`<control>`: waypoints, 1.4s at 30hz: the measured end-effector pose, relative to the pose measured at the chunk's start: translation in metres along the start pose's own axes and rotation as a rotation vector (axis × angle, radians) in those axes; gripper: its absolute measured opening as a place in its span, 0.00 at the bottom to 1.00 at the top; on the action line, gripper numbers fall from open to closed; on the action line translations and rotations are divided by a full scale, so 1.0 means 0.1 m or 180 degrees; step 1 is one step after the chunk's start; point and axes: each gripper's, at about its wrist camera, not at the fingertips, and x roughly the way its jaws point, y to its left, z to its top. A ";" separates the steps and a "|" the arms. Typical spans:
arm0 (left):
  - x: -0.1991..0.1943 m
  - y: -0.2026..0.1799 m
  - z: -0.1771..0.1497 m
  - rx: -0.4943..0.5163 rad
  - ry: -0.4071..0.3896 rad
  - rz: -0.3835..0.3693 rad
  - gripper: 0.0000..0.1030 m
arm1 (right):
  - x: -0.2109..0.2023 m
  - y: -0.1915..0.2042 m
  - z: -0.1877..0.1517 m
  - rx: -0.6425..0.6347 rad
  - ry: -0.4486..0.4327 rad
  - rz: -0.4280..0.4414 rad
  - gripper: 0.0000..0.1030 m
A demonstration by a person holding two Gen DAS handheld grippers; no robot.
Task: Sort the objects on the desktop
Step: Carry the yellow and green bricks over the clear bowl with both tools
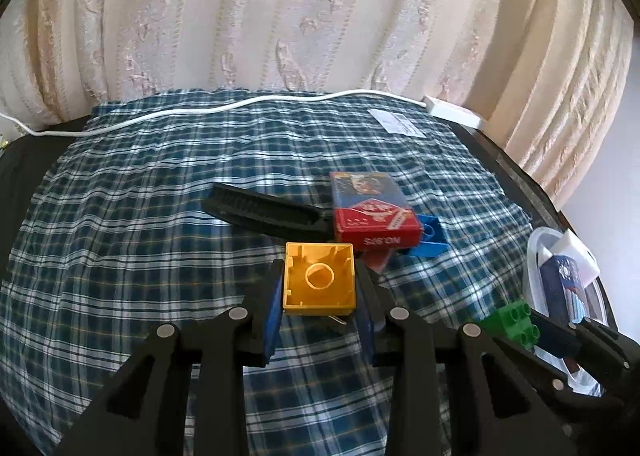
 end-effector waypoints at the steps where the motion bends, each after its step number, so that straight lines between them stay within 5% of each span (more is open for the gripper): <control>1: 0.00 -0.03 -0.01 0.0028 0.0002 -0.0017 0.34 | -0.03 -0.01 -0.03 0.0018 -0.0004 0.0002 0.40; 32: -0.48 -0.82 -0.28 0.0439 0.0034 -0.0502 0.34 | -0.93 -0.70 -0.68 0.0505 -0.0183 -0.0133 0.40; 42: -0.62 -1.26 -0.45 0.0667 0.0121 -0.0809 0.34 | -1.12 -1.10 -0.83 0.0681 -0.0253 -0.0465 0.40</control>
